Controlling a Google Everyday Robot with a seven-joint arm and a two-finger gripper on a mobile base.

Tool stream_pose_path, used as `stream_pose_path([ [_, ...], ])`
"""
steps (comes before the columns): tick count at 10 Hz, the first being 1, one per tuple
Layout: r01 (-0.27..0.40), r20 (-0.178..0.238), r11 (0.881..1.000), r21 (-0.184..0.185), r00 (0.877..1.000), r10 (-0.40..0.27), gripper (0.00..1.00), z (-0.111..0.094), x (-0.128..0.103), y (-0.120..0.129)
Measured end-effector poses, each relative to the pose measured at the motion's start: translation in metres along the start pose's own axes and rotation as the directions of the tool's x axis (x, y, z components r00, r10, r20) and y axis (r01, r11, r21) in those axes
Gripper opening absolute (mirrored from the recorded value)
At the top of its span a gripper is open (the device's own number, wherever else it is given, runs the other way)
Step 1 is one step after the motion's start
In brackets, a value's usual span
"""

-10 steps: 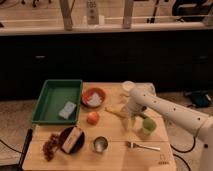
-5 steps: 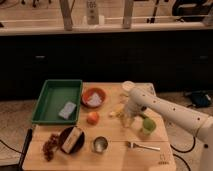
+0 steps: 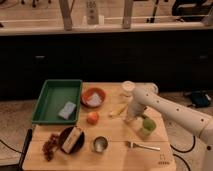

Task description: Place banana in metal cup

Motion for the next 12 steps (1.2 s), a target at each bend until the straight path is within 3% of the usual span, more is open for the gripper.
stream_pose_path([
  [2,0.017,0.013,1.000,0.003,1.000,-0.018,0.14,0.001,-0.014,-0.003],
  [8,0.148,0.038,0.987,0.060,0.988,-0.150,0.75,-0.022,-0.016,-0.007],
  [12,0.226,0.042,0.971,0.076,0.972,-0.230,0.80,-0.029,-0.023,-0.016],
])
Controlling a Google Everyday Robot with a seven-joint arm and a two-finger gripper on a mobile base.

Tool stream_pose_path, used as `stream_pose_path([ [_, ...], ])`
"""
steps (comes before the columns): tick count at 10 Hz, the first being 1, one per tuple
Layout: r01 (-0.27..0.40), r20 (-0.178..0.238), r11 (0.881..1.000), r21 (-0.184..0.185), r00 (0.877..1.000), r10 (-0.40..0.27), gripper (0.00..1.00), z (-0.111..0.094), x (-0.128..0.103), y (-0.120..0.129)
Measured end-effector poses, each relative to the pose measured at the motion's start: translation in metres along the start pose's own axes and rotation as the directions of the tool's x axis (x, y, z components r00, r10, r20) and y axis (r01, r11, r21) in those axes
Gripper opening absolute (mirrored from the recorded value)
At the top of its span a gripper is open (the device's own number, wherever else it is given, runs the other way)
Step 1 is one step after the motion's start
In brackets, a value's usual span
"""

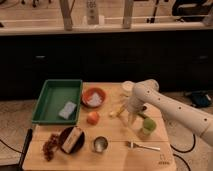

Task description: Place banana in metal cup

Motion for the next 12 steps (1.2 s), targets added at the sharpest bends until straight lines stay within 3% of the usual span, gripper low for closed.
stream_pose_path([
  [6,0.098,0.019,0.995,-0.004,0.995,-0.098,0.79,0.014,-0.006,-0.025],
  [7,0.100,0.020,0.995,-0.010,0.995,-0.100,0.75,0.020,-0.005,-0.028],
  [11,0.081,0.038,0.996,-0.037,0.996,-0.080,0.33,0.047,0.006,-0.025],
  [12,0.082,0.035,0.996,-0.037,0.996,-0.081,0.25,0.045,0.008,-0.025],
])
